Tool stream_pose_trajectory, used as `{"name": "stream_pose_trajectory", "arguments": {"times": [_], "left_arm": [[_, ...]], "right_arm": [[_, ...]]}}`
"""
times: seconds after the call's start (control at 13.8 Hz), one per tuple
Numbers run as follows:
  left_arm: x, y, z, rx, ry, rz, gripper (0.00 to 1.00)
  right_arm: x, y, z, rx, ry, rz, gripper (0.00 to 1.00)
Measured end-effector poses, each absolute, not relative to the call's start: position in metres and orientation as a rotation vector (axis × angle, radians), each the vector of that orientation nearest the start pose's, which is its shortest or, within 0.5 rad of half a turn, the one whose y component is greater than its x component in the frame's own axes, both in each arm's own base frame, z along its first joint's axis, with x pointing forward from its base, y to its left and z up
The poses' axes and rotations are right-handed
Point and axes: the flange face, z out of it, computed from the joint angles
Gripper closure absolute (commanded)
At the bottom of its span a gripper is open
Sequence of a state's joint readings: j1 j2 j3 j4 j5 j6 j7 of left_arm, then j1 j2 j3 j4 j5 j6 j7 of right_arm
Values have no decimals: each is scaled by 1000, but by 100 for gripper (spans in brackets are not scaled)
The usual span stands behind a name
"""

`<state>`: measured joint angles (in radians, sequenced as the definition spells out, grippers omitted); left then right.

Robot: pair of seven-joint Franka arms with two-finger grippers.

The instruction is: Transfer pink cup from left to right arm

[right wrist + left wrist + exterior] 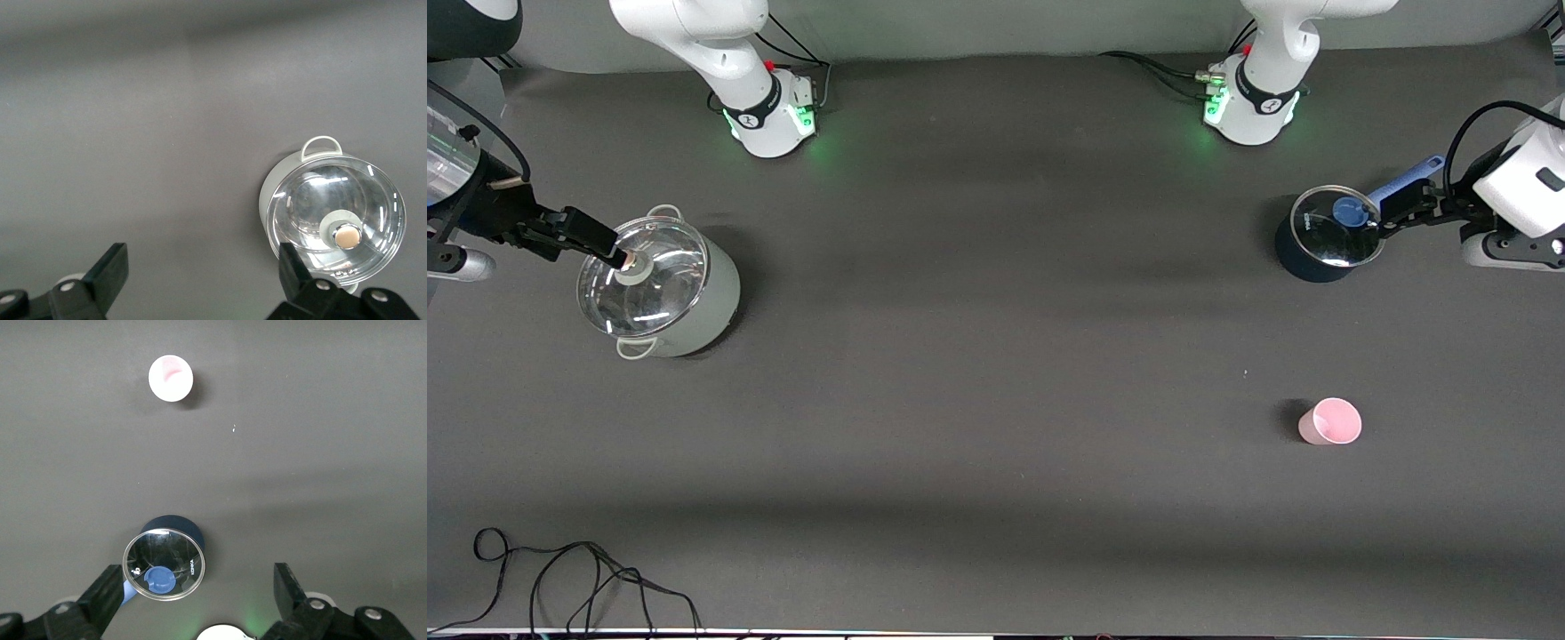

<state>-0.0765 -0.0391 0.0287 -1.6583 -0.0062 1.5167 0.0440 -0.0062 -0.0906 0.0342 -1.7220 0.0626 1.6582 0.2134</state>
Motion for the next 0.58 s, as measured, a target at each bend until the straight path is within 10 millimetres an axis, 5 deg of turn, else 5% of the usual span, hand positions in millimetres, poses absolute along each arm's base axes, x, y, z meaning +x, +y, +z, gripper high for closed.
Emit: {"name": "stream_pose_trajectory", "arguments": {"times": [0.58], "left_arm": [[538, -27, 604, -3142, 150, 134, 0]], "right_arm": [[533, 22, 607, -3067, 292, -14, 0]]}}
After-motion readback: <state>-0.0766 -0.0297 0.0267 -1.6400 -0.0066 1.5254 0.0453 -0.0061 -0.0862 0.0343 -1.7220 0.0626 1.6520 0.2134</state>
